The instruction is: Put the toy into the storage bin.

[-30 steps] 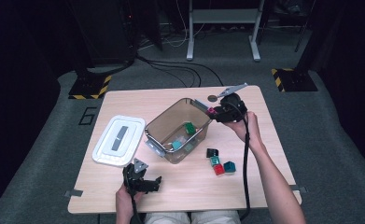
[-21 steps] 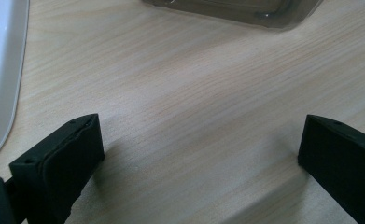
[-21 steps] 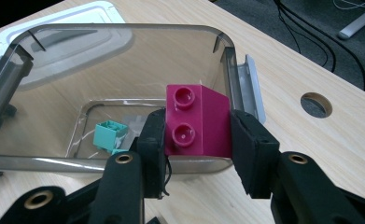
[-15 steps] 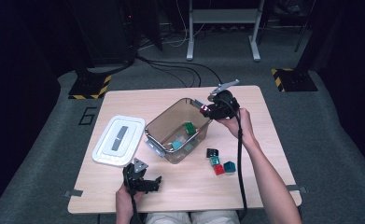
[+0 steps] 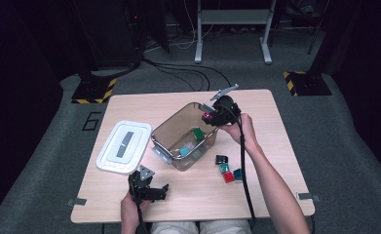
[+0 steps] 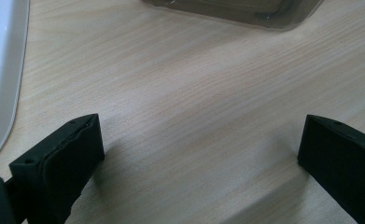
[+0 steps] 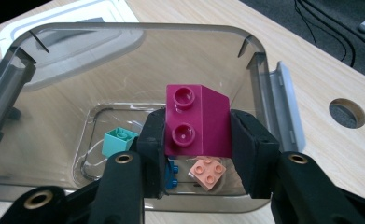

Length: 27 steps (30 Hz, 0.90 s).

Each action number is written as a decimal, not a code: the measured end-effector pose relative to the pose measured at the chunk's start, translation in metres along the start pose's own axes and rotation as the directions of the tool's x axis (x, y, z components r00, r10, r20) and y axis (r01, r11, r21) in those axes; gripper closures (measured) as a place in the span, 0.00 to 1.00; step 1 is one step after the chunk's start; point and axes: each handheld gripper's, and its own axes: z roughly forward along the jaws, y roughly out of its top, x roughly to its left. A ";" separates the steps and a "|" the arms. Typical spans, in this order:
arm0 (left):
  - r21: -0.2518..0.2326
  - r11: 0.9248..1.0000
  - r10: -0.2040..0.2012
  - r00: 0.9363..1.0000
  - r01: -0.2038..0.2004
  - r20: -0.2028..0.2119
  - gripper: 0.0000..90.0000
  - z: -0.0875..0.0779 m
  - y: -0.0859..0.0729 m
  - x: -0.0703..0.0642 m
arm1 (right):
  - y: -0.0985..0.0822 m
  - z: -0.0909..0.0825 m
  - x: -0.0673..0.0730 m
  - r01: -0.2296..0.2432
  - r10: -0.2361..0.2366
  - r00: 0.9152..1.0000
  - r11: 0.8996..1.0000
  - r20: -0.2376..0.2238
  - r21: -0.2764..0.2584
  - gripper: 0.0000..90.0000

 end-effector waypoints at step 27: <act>0.000 1.000 -0.002 1.000 0.002 -0.004 0.00 0.000 0.000 0.000 | -0.005 0.009 0.008 -0.018 0.018 1.000 0.999 0.013 0.046 0.25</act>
